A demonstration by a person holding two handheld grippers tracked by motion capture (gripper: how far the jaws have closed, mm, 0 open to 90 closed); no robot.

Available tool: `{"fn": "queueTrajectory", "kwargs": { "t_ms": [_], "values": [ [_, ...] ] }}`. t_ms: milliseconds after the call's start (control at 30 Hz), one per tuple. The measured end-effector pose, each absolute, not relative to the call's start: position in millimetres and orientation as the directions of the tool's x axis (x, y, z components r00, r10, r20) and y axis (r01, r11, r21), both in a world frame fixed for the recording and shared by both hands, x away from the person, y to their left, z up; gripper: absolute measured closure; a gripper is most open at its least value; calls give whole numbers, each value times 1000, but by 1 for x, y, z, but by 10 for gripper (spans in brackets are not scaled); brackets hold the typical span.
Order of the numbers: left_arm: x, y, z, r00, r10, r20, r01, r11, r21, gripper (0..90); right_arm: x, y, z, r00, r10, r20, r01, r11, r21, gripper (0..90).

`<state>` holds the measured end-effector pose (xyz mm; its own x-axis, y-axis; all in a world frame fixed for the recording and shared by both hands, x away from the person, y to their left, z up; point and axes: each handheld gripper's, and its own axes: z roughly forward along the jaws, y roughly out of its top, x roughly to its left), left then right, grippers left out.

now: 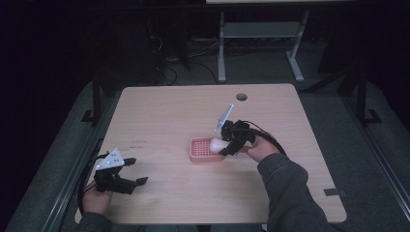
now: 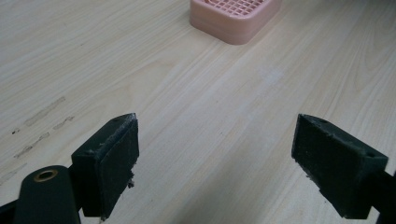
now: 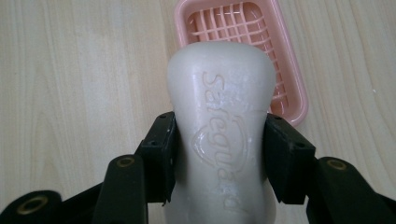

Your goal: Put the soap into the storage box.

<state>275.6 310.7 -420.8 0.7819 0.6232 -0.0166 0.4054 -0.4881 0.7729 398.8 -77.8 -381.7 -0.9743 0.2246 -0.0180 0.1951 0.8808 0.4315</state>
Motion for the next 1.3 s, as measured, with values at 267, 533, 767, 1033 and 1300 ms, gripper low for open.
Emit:
{"fn": "queueTrajectory", "kwargs": {
  "t_ms": [267,533,767,1033,1300],
  "values": [
    [275,311,-421,782,623,-17,405,-487,774,148,405,-69,-378,-977,212,-20,183,885,428,489],
    [276,311,-421,782,624,-17,405,-487,774,148,412,-60,-379,-980,201,-13,175,885,431,489],
    [275,311,-420,781,625,-16,405,-486,775,148,417,-48,-377,-982,187,-13,164,887,431,489],
    [275,312,-420,781,625,-17,405,-486,775,148,421,-40,-386,-983,185,-13,163,896,414,489],
    [275,312,-420,780,625,-16,404,-485,775,148,426,-35,-392,-983,186,-8,166,895,414,489]
  ]
}}
